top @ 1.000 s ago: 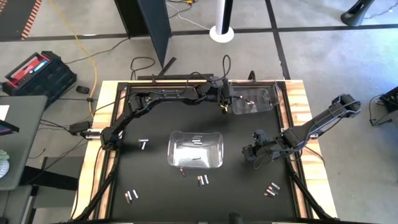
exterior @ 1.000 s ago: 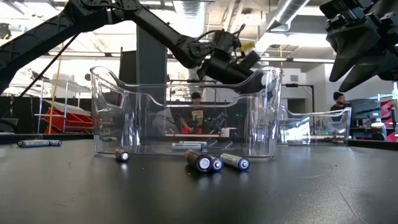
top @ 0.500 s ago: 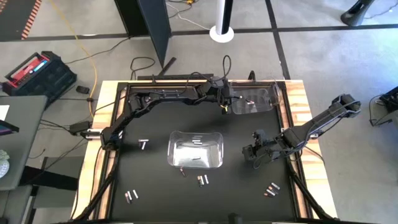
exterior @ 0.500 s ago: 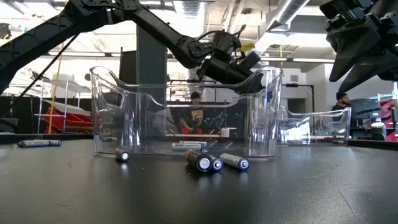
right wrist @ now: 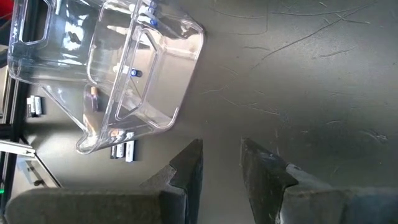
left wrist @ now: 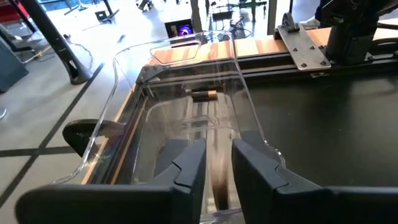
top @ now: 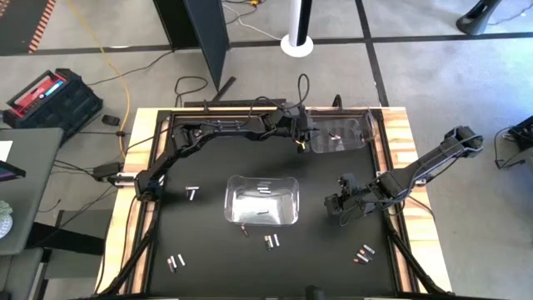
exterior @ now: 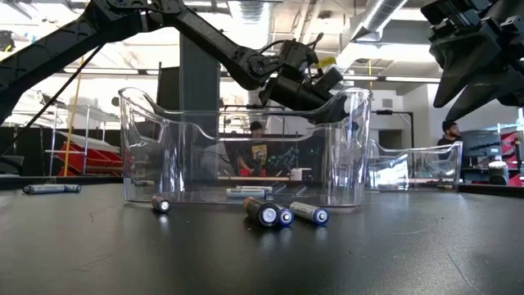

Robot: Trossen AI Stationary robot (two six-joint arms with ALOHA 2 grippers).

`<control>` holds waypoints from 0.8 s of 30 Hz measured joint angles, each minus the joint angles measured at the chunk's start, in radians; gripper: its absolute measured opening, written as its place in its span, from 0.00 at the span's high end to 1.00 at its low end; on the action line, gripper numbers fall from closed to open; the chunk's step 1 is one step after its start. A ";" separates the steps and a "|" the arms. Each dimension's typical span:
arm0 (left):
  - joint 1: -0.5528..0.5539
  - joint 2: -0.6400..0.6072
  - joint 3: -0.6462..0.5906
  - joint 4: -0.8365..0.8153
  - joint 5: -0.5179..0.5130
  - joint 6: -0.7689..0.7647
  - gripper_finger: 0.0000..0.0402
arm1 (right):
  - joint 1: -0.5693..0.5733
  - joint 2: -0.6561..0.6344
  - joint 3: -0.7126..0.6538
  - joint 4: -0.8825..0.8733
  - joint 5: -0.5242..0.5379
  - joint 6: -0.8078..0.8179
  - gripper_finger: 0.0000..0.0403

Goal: Sort batteries
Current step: Put the black battery into the top transparent bin, then move the bottom transparent bin to the top center of the table

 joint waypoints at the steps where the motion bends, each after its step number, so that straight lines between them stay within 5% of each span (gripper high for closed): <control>1: 0.000 0.000 0.000 -0.001 0.000 -0.004 0.80 | 0.000 0.000 0.000 0.000 0.000 0.000 0.68; 14: 0.000 -0.019 0.048 -0.024 -0.013 -0.033 0.78 | 0.000 0.000 0.000 0.000 0.000 -0.003 0.68; 24: -0.009 -0.213 0.257 -0.652 -0.068 0.046 0.78 | 0.000 0.000 0.000 -0.001 0.000 -0.045 0.68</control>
